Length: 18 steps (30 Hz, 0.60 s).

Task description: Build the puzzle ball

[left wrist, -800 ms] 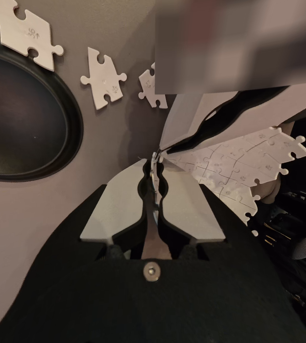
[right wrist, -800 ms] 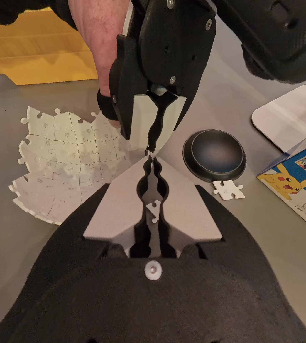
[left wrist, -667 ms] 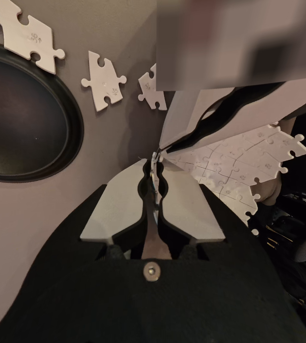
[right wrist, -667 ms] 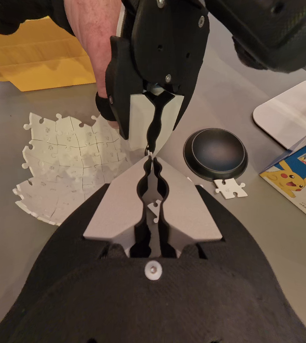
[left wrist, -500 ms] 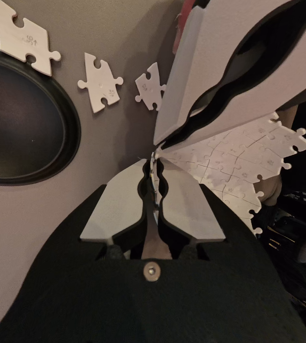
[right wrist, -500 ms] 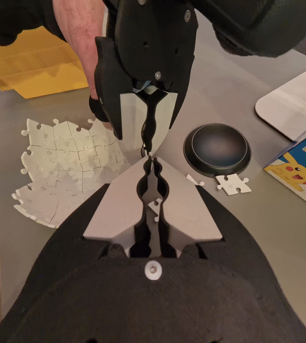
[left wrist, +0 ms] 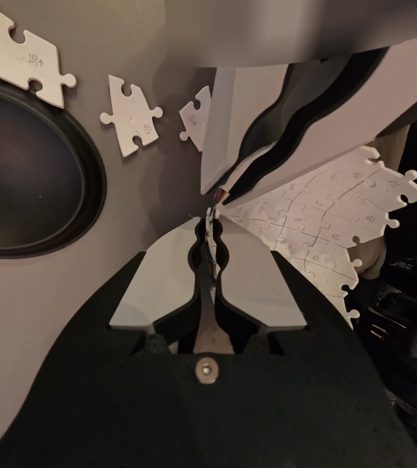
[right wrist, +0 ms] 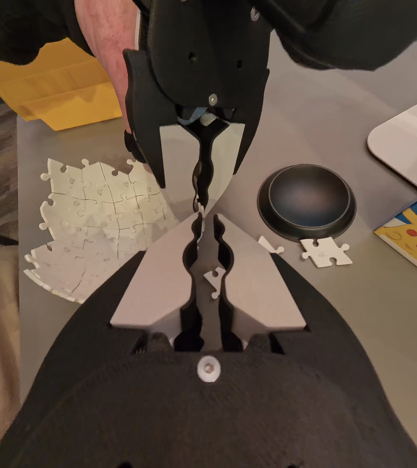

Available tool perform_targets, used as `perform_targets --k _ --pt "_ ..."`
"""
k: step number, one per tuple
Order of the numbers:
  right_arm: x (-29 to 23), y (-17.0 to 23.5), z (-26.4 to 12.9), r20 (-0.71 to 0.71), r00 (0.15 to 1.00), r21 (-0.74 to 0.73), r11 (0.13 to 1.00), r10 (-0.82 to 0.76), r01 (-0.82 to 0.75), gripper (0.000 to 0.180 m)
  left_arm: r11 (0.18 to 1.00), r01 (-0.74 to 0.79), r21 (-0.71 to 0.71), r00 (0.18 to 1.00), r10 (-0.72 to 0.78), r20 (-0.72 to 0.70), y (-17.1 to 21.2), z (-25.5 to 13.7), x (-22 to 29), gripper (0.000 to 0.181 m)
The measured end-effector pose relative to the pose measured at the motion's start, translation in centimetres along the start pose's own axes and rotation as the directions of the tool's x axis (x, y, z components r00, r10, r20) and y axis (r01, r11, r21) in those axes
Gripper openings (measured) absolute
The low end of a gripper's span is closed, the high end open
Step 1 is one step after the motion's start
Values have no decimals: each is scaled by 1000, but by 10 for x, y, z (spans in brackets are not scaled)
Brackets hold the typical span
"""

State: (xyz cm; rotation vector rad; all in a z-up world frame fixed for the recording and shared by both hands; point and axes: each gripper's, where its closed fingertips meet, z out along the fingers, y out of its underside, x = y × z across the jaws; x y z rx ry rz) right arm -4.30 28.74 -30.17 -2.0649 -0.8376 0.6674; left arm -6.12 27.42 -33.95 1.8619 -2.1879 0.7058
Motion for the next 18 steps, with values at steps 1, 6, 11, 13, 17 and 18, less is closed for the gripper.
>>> perform_targets --k 1,6,11,13,17,18 --pt "-2 2 1 15 1000 -15 1000 -2 2 5 1000 -1 4 1000 1 -2 -1 0 1 6" --pt "-5 5 3 44 999 -38 999 2 0 0 1000 -3 5 1000 3 -3 0 0 1 6" --pt "-8 11 8 92 996 -68 998 20 -14 1 1000 -5 11 1000 5 -4 -1 -1 3 6" --pt "-10 13 10 112 993 -83 996 29 -19 0 1000 -10 4 1000 10 -1 -1 -1 3 6" --pt "-10 13 9 136 989 -83 996 56 -45 0 1000 -12 8 1000 12 0 -2 -1 3 6" --pt "-10 13 9 142 988 -83 995 66 -55 0 1000 -12 13 1000 12 -2 -2 -1 3 6"
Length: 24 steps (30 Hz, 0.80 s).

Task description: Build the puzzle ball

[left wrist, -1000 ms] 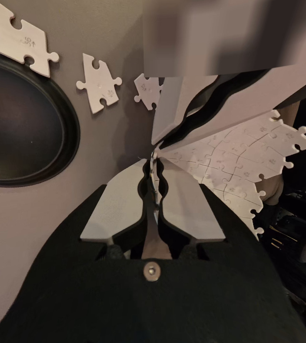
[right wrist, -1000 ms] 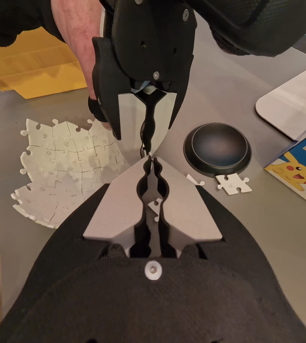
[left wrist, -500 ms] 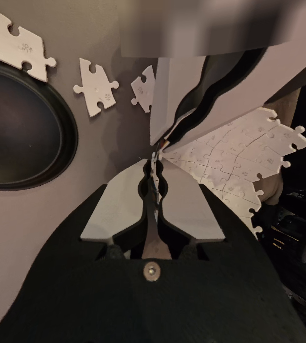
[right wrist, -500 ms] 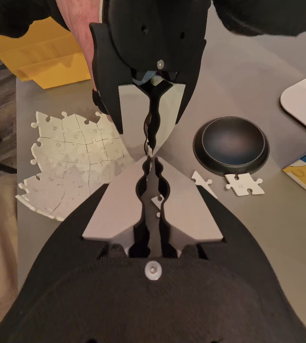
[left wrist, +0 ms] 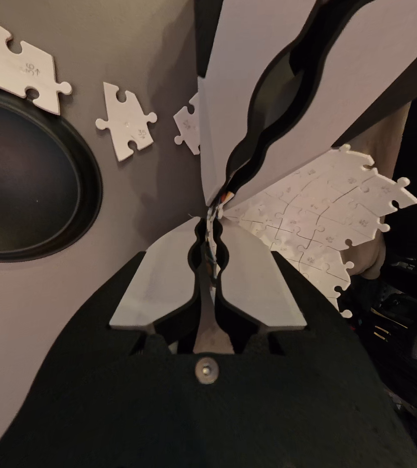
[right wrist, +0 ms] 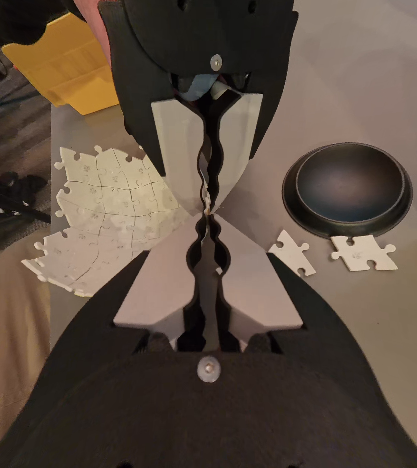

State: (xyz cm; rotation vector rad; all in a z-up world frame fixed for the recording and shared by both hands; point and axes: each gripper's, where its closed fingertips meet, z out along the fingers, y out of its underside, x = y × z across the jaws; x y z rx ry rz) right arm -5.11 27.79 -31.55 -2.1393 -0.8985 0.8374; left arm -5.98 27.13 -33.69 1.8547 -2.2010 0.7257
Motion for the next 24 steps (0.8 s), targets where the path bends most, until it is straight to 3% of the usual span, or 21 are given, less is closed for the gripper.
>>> perform_targets --k 17,24 --pt "-1 1 0 58 997 7 999 49 -49 0 999 27 32 998 -25 -55 0 0 3 7" --pt "-1 3 2 21 999 -29 999 -34 35 0 999 39 22 994 -37 -99 2 1 3 6"
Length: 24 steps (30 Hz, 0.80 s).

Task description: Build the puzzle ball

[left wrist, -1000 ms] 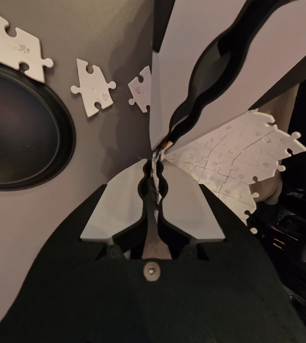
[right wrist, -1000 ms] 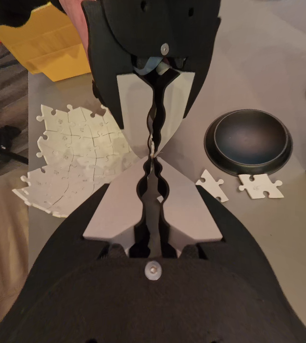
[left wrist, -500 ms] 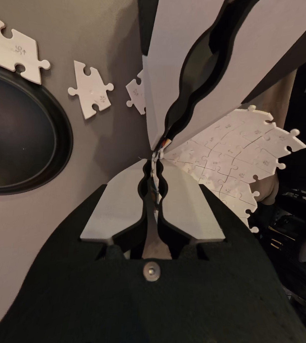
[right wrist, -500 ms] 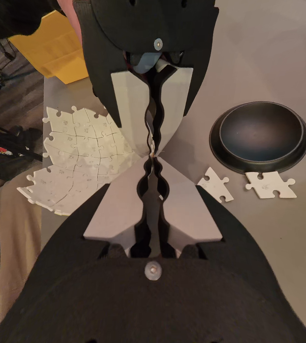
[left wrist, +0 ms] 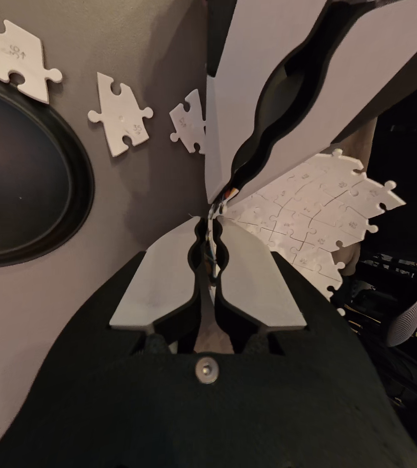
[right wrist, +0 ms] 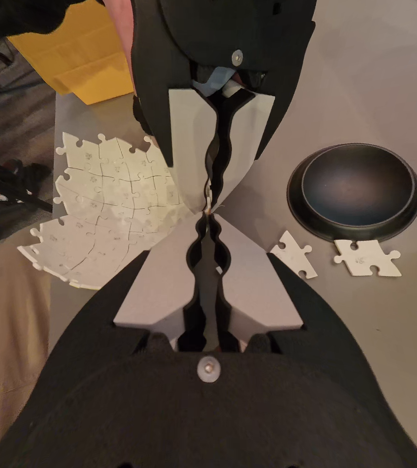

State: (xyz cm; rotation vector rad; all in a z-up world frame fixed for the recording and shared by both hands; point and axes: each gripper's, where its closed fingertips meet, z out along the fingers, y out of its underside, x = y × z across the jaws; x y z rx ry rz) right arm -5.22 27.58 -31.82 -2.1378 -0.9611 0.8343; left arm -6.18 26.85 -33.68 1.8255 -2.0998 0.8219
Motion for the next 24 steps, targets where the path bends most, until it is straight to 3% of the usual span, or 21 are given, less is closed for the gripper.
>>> perform_targets --k 24 --pt "5 0 0 -43 992 4 993 121 -120 0 995 -36 -89 992 47 117 0 -2 -5 6"
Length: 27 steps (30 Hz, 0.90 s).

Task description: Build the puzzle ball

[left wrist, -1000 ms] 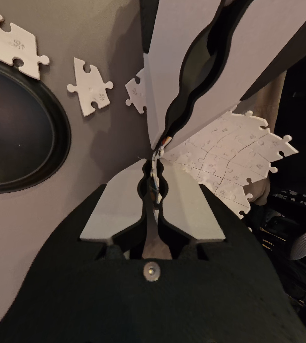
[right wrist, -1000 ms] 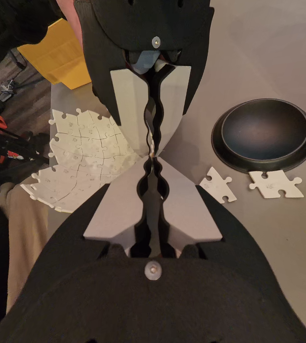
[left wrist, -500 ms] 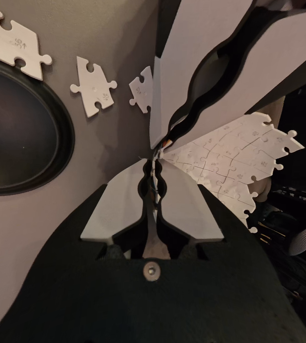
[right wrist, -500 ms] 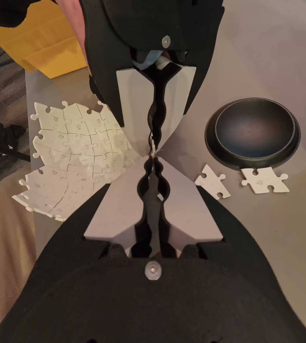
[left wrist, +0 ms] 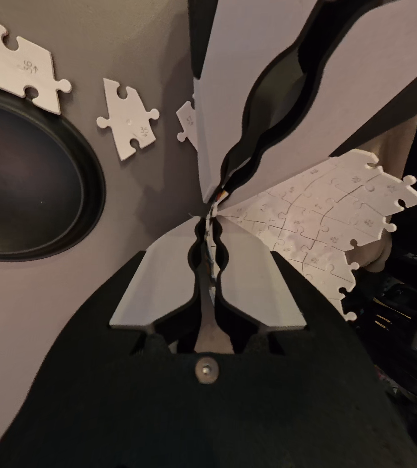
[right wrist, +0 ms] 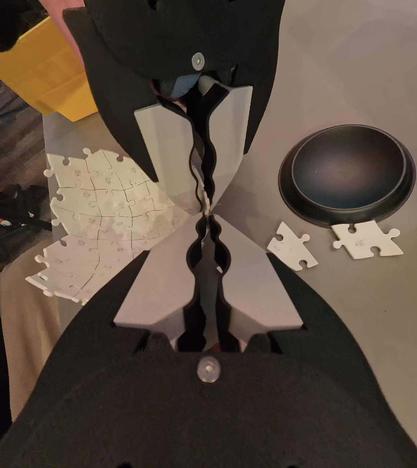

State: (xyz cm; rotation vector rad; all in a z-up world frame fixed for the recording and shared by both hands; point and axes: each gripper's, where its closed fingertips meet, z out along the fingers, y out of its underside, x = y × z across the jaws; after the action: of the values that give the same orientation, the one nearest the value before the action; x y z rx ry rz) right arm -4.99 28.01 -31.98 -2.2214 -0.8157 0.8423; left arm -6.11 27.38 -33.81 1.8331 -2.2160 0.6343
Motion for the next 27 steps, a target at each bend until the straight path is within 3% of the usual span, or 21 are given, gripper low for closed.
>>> perform_targets --k 5,27 --pt "1 0 0 14 1000 7 1000 18 -19 0 1000 -7 -2 1000 7 -9 0 0 3 11" --pt "8 -11 -29 -15 999 65 997 -48 49 6 999 27 19 1000 -27 -3 7 -4 2 4"
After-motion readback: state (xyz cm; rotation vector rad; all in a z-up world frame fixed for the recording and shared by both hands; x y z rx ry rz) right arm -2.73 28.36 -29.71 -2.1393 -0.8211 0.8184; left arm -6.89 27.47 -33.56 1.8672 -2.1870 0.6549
